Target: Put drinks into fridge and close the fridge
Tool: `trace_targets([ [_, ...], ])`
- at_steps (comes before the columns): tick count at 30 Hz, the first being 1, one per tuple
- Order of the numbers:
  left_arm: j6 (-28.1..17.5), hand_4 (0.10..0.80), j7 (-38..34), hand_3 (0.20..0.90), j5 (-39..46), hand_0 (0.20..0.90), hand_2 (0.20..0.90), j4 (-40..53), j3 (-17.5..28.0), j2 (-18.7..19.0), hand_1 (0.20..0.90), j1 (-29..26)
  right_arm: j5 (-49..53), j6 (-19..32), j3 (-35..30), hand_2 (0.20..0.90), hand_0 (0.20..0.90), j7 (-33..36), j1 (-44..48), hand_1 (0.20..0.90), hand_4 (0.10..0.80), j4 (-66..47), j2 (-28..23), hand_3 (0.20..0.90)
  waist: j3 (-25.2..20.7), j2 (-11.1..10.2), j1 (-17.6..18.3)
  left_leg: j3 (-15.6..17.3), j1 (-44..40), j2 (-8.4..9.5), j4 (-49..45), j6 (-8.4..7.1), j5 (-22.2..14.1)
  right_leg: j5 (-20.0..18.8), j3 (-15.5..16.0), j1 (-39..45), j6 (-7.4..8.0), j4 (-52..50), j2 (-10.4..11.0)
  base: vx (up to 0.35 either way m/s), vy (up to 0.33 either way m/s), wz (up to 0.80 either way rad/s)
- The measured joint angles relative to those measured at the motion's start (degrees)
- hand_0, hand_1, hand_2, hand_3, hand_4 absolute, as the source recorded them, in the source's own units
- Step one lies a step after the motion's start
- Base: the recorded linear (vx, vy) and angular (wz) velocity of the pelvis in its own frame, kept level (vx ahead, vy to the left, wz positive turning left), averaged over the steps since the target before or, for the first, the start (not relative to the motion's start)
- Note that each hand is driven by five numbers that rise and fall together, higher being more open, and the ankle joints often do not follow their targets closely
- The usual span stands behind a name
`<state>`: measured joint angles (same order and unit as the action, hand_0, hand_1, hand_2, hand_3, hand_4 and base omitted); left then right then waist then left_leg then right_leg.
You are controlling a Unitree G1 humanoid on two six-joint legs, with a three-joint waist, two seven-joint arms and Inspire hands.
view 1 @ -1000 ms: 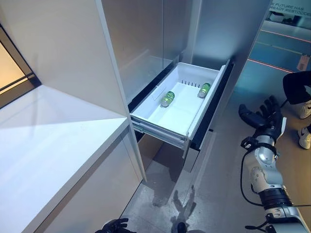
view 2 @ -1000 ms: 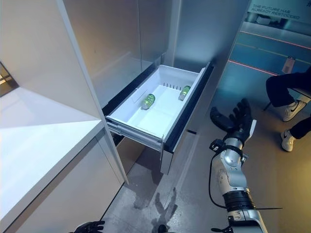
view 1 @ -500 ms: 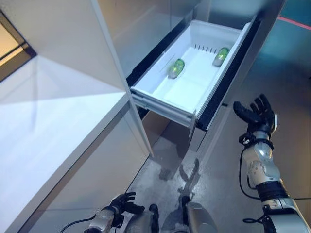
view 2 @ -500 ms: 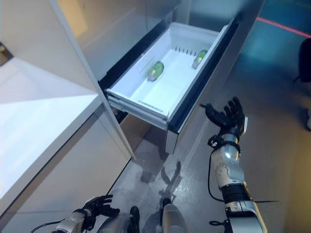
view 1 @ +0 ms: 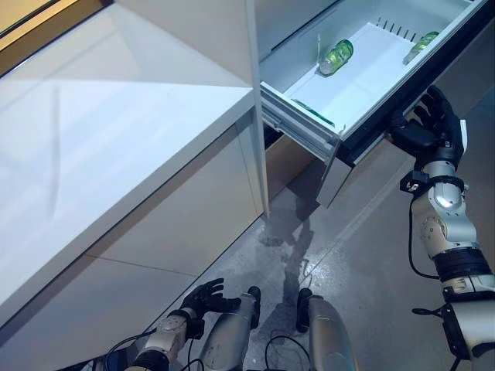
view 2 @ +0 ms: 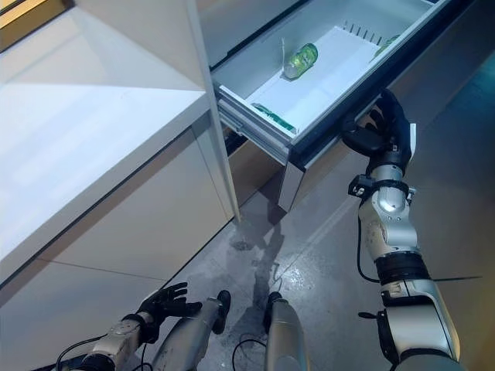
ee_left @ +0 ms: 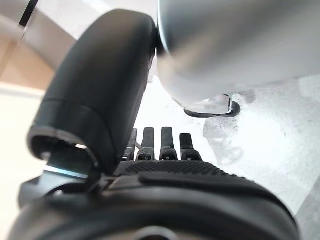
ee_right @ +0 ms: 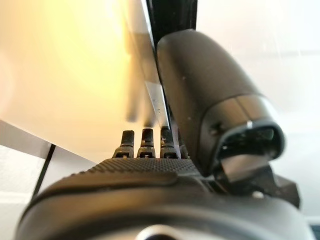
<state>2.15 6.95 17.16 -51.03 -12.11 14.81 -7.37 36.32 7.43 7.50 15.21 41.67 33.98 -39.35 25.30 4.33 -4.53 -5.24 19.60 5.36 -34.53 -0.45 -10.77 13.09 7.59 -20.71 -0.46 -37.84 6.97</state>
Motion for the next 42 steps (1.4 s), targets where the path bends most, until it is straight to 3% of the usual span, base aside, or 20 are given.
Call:
trace_targets([
  [8, 0.48, 0.8, -0.34, 0.9, -2.7, 0.9, 0.9, -5.55, 2.54, 0.26, 0.9, -0.39, -0.45, -1.36, 7.84, 0.9, 0.9, -8.59, 8.58, 0.9, 0.8, 5.69, -2.77, 0.9, -0.02, 0.22, -3.46, -2.39, -0.99, 1.19, -2.44, -0.45, -1.29, 3.02, 2.62, 2.14, -0.35, -3.23, 1.27, 0.127, 0.036, 0.19],
  [15, 2.15, 0.8, -0.49, 0.9, -4.44, 0.9, 0.9, -8.96, 1.53, 2.85, 0.9, 5.26, -1.43, -1.36, 11.6, 0.9, 0.9, -13.8, 15.29, 0.9, 0.8, 6.41, -2.68, 0.9, -0.16, 0.28, -8.43, -4.86, -4.01, 1.91, -0.29, -0.54, -0.94, 3.63, 5.12, 6.17, -0.03, -1.05, 2.12, 0.095, 0.011, 0.23],
  [17, 2.56, 0.8, -0.43, 0.9, -4.9, 0.9, 0.9, -8.96, 1.38, 3.46, 0.9, 8.15, -1.8, -1.48, 11.01, 0.9, 0.9, -13.75, 15.41, 0.9, 0.8, 8.58, -3.35, 0.9, -0.59, -0.68, -8.32, -4.99, -5.26, 1.9, 1.08, -0.34, -0.59, 3.51, 5.77, 7.6, 0.05, 0.28, 2.16, 0.079, -0.03, 0.12],
  [27, 0.05, 0.8, 0.29, 0.9, -7.19, 0.9, 0.9, -8.68, 1.52, 3.72, 0.9, 7.41, 0.28, -2.63, 10.26, 0.9, 0.9, -10.9, 14.88, 0.9, 0.8, 10.43, -0.67, 0.9, -3.19, -3.08, -7.83, -4.41, -10.15, -0.62, 9.54, -0.84, 1.97, -0.27, 5.27, 12.15, 0.89, 9.73, -0.31, 0.011, -0.051, -0.07],
  [31, 0.09, 0.8, 1.24, 0.9, -7.79, 0.9, 0.9, -8.49, 1.63, 3.91, 0.9, 7.6, -0.01, -3.0, 4.76, 0.9, 0.9, -10.15, 6.22, 0.9, 0.8, 3.16, 2.53, 0.9, -5.79, -5.15, -7.09, -1.74, -13.3, -2.29, 13.94, -0.53, 2.63, -2.39, 2.74, 13.97, 1.18, 15.14, -1.99, -0.053, -0.044, -0.4],
  [35, 1.15, 0.8, 1.1, 0.9, -8.43, 0.9, 0.9, -8.74, 1.89, 4.91, 0.9, 11.82, 0.22, -5.07, 1.18, 0.9, 0.9, -10.9, -11.58, 0.9, 0.8, -6.59, 10.35, 0.9, -10.36, -6.76, -2.04, 1.88, -17.96, -3.73, 20.78, 0.25, 3.85, -5.81, -0.39, 17.41, 1.89, 23.3, -3.76, -0.079, -0.036, -0.48],
  [38, 1.37, 0.8, 1.05, 0.9, -8.39, 0.9, 0.9, -8.51, 2.98, 4.42, 0.9, 13.78, -0.75, -6.11, 0.18, 0.9, 0.9, -13.02, -27.1, 0.9, 0.8, -9.2, 13.27, 0.9, -12.95, -6.04, 0.44, 3.52, -20.44, -4.18, 25.84, 0.96, 5.35, -8.19, -2.07, 19.74, 2.59, 28.23, -4.04, -0.079, -0.02, -0.35],
  [42, 1.5, 0.8, 1.0, 0.9, -6.84, 0.9, 0.9, -7.41, 5.29, 3.72, 0.9, 13.96, -4.28, -7.99, 0.65, 0.9, 0.9, -15.18, -40.49, 0.9, 0.8, -2.43, 17.11, 0.9, -15.0, -5.19, 3.53, 5.31, -23.67, -4.35, 32.11, 1.36, 7.83, -10.84, -3.33, 21.97, 3.02, 33.75, -4.26, -0.108, -0.005, -0.2],
])
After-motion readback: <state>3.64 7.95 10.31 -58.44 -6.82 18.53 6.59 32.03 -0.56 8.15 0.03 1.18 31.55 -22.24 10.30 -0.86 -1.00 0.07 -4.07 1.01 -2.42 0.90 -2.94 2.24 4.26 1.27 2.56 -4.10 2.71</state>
